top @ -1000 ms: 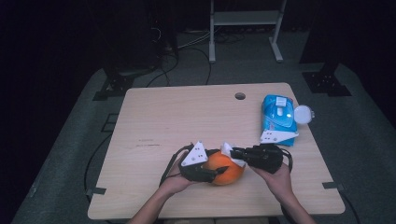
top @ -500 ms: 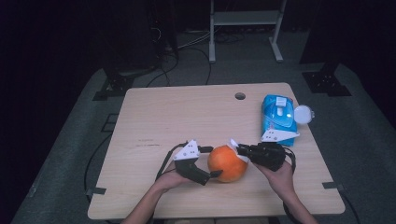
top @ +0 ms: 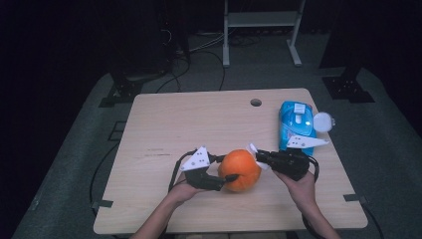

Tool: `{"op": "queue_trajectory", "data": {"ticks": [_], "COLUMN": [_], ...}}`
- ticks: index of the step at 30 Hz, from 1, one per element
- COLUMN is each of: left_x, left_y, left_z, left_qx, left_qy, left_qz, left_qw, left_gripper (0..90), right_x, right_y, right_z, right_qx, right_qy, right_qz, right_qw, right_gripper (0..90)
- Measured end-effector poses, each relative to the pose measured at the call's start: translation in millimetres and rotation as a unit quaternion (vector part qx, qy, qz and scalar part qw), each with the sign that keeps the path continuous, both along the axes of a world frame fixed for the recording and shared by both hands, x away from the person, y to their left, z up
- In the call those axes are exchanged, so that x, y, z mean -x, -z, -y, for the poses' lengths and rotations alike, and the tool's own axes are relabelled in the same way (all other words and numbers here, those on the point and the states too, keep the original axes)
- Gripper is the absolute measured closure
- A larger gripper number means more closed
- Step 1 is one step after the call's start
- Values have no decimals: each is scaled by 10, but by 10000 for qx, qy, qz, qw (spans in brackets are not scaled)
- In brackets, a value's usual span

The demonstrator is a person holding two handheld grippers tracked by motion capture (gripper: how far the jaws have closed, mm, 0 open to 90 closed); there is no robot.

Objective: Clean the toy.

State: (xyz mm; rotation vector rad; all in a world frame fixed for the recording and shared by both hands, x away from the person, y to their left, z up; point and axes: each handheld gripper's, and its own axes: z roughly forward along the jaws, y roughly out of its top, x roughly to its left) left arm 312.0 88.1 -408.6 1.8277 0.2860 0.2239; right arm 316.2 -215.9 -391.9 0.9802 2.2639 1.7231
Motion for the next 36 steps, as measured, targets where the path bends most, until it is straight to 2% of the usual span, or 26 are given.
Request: {"op": "queue_trajectory", "data": {"ticks": [2, 4, 6, 8, 12, 15, 17, 19, 21, 22, 24, 26, 28, 30, 33, 36], "left_x": [-6, -41, -58, -60, -75, -66, -49, -16, 11, 15, 17, 31, 35, 28, -16, -17], "left_y": [-2, 61, 167, 225, 230, 245, 253, 254, 249, 248, 255, 261, 254, 244, 248, 248], "left_z": [-27, -48, -21, 1, 32, 62, 87, 117, 140, 143, 146, 158, 160, 151, 137, 158], "left_qx": [-93, -174, -373, -368, -341, -343, -343, -392, -486, -489, -504, -533, -543, -523, -383, -351], "left_qy": [12, -5, -111, -156, -222, -222, -226, -205, -154, -143, -94, -82, -157, -315, -492, -560], "left_qz": [-4, -206, -320, -361, -442, -442, -434, -387, -305, -289, -275, -211, -161, -145, -339, -411], "left_qw": [10000, 9996, 9987, 9986, 9982, 9982, 9982, 9983, 9982, 9983, 9983, 9983, 9983, 9980, 9975, 9970], "left_gripper": [347, 346, 347, 349, 344, 333, 321, 315, 313, 313, 313, 313, 311, 309, 308, 307], "right_x": [-22, -53, -85, -82, 3, 103, 184, 254, 294, 300, 274, 219, 170, 154, 189, 266], "right_y": [44, 105, 168, 180, 59, -32, -69, -94, -114, -120, -127, -114, -89, -66, -52, -75], "right_z": [-33, -82, -111, -121, -136, -218, -321, -418, -476, -480, -432, -352, -273, -209, -179, -272], "right_qx": [80, 243, 382, 427, 356, 386, 580, 733, 991, 1060, 1055, 1122, 1102, 1186, 1180, 1203], "right_qy": [-39, -91, -100, -86, -120, -340, -491, -654, -700, -679, -593, -349, -253, -144, -177, -366], "right_qz": [-68, -228, -369, -371, -73, 209, 489, 653, 805, 842, 828, 822, 695, 685, 640, 753], "right_qw": [9999, 9994, 9985, 9984, 9993, 9985, 9959, 9930, 9893, 9885, 9892, 9897, 9912, 9905, 9908, 9892], "right_gripper": [814, 814, 815, 815, 815, 815, 814, 814, 815, 816, 816, 815, 816, 815, 815, 815]}}
